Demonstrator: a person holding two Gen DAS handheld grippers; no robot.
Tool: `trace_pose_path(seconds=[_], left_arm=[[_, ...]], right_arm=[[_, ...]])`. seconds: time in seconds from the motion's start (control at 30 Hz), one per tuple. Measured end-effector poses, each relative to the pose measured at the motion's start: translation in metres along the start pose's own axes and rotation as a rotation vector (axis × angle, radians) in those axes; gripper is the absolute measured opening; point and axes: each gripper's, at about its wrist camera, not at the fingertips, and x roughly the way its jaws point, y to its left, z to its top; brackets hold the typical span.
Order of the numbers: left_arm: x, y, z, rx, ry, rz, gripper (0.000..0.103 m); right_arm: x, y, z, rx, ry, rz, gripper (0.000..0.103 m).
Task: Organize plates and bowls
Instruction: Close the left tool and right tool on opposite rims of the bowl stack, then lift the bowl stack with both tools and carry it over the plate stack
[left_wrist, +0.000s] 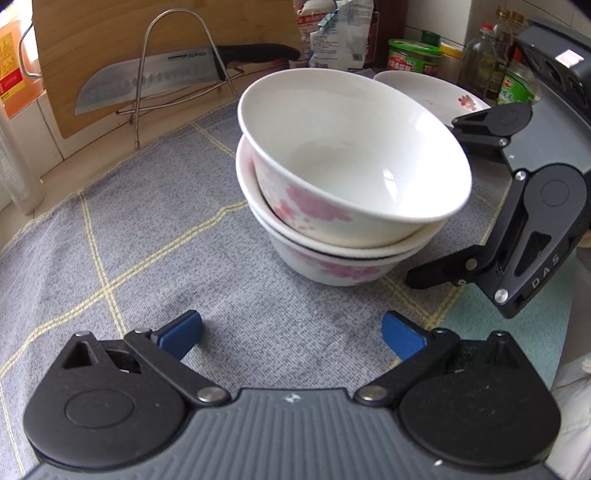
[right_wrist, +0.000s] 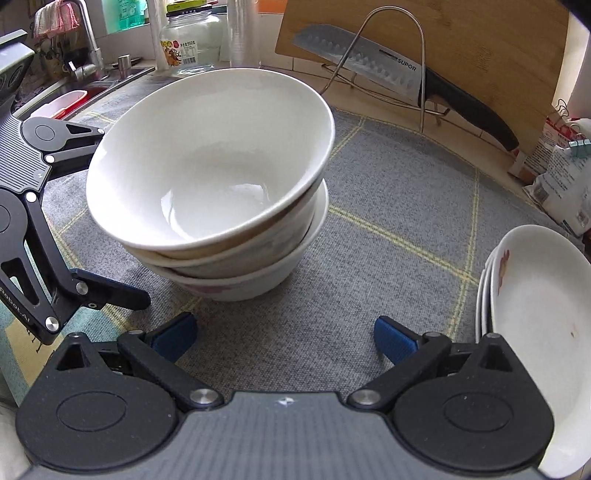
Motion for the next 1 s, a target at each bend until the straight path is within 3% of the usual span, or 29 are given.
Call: trace_pose_path(seconds=[0.1,0.27,0.57,0.67,0.83,1.0], left_arm=[[0.0,0.001,0.003,0.038,-0.001,-0.026,0.103],[0.006,0.003,0.013,0.111,0.005,-0.06,0.102],[0.006,-0.003,0.023,0.282,0.009,-0.079,0.098],[0.005,-0.002,0.027,0.317,-0.002,-0.09,0.092],[0.009,0.0,0.035,0.373,-0.013,-0.122,0.091],[0.013,-0.001,0.035,0.452,-0.01,-0.168,0.086]], right_arm=[[-0.001,0.0,-0.005,0.0,-0.029,-0.002,0.103],[0.001,-0.001,0.003,0.001,0.015,-0.001,0.103],[0.006,-0.006,0.014,-0.136,0.039,0.073,0.103],[0.008,-0.005,0.019,-0.184,0.033,0.092,0.103],[0.006,-0.002,0.031,-0.253,0.014,0.131,0.102],[0.003,0.004,0.035,-0.344,0.015,0.173,0.093]])
